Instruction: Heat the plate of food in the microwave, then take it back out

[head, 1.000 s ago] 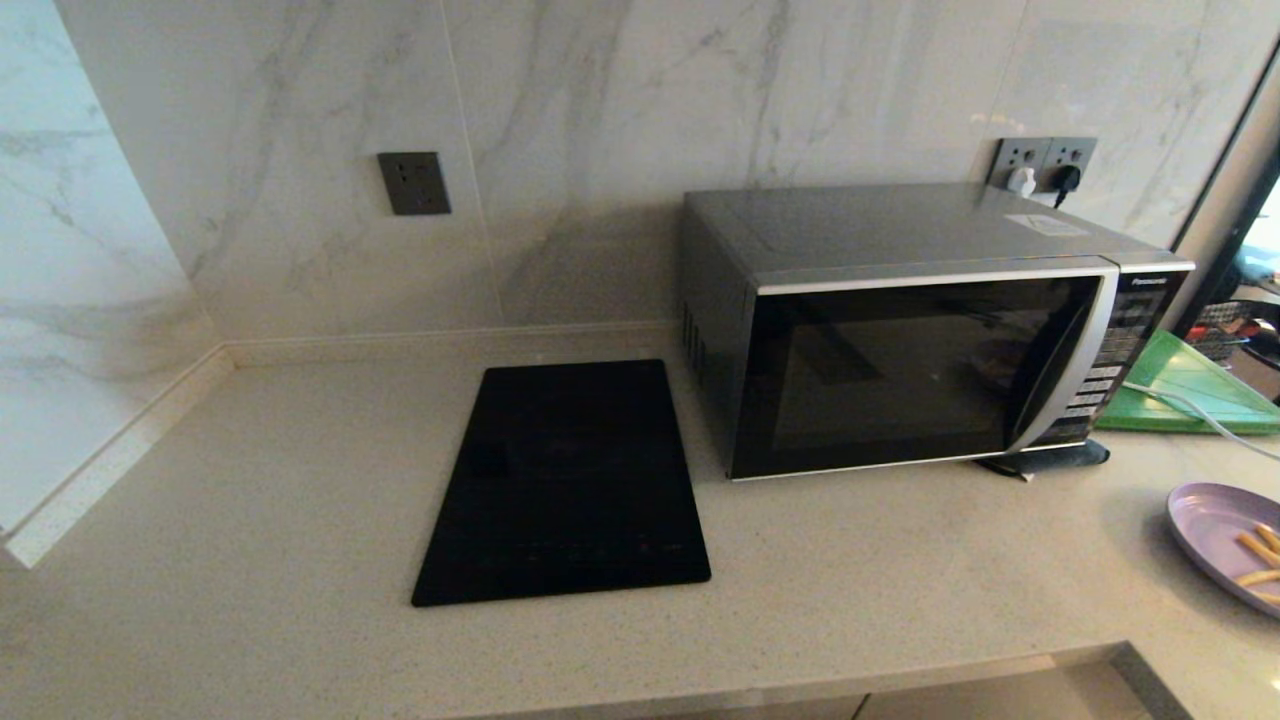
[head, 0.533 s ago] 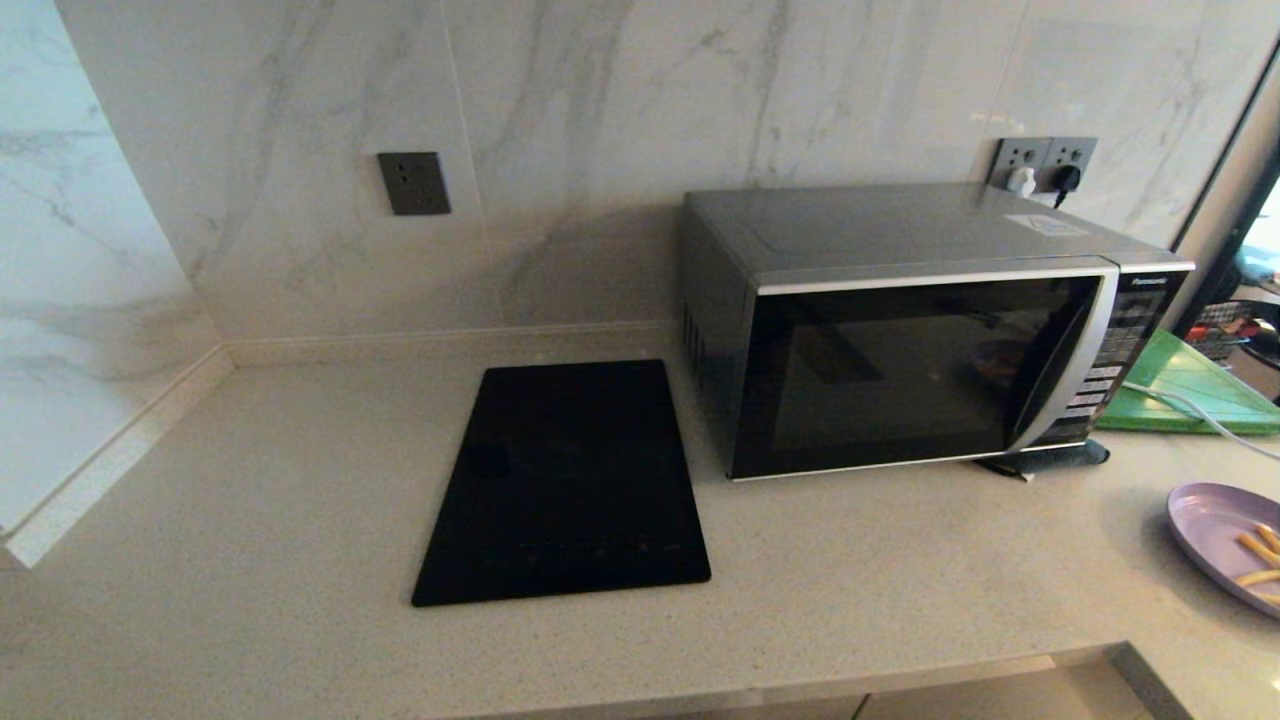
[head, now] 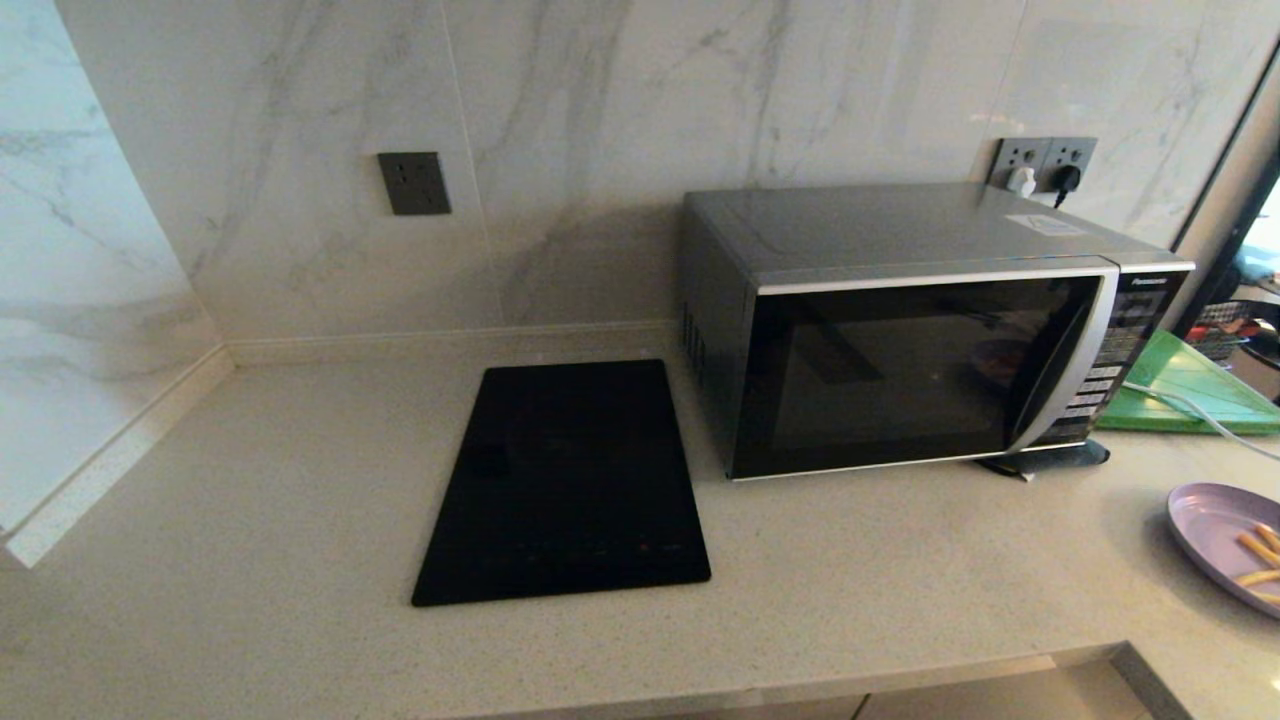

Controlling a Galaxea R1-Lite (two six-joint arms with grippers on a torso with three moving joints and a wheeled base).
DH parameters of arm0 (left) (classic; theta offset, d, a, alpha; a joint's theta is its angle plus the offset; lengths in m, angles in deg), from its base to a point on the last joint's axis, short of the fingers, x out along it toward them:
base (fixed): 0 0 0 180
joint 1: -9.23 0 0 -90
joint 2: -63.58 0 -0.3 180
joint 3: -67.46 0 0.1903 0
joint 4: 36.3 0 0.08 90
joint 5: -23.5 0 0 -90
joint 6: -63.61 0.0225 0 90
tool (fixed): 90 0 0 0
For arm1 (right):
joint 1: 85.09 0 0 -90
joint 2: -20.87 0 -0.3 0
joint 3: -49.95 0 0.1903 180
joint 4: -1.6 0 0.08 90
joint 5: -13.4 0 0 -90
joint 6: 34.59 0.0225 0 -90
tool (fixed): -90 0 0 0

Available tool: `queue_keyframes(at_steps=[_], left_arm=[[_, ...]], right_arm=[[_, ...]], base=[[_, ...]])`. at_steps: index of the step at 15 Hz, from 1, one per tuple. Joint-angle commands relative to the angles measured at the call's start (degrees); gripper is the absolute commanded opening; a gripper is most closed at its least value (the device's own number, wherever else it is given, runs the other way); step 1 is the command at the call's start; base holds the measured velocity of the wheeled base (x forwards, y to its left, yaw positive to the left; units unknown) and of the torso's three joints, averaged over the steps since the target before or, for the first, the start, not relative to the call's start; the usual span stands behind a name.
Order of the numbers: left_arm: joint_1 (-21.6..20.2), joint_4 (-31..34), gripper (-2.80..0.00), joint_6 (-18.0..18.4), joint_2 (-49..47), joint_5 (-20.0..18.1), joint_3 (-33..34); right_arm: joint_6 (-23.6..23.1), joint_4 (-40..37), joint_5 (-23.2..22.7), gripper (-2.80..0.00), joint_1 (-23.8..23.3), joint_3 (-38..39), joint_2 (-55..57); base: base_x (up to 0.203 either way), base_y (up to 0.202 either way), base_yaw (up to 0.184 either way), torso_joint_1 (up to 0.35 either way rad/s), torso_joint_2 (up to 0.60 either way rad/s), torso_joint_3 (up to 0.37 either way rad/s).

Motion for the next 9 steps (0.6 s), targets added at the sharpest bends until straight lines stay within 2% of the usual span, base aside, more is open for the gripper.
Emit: queue_keyframes(at_steps=[1, 9], left_arm=[[-0.02, -0.02, -2.8, -0.05, -0.09, 0.02, 0.0], [-0.02, -0.02, -2.8, -0.05, -0.09, 0.02, 0.0]], right_arm=[[0.04, -0.02, 0.01, -2.8, 0.05, 0.09, 0.09], [0.04, -0.02, 0.05, -2.8, 0.05, 0.09, 0.09]], base=[[0.0, 0.0, 0.0, 0.0, 0.0, 0.0], [0.0, 0.0, 0.0, 0.0, 0.0, 0.0]])
